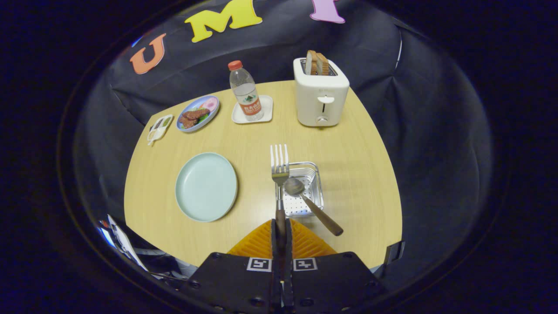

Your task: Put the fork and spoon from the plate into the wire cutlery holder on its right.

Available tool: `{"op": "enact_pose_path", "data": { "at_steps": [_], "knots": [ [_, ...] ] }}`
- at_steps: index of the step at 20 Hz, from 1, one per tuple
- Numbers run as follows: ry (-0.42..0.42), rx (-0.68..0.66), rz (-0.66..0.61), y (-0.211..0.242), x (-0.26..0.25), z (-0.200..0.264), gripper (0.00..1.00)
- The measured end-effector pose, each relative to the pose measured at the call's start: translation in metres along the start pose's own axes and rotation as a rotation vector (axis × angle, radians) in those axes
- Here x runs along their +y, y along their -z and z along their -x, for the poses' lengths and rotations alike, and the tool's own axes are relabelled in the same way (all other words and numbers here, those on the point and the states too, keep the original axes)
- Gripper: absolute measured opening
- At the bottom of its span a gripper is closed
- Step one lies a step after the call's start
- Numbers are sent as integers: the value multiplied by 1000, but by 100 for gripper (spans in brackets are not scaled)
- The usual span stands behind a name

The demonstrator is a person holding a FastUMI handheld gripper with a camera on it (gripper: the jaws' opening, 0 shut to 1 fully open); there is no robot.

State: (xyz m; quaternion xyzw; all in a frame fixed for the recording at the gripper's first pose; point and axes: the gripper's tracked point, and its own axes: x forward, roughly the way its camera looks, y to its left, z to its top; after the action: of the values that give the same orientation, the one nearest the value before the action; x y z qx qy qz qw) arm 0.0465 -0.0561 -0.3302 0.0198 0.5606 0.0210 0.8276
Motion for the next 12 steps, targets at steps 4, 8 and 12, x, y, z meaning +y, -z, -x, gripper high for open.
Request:
{"op": "enact_pose_path", "data": {
  "at_steps": [4, 8, 12],
  "knots": [
    [-24, 120, -25, 16, -8, 1, 3],
    [-14, 220, -32, 24, -14, -1, 3],
    [-1, 299, -48, 19, -18, -6, 3]
  ]
}}
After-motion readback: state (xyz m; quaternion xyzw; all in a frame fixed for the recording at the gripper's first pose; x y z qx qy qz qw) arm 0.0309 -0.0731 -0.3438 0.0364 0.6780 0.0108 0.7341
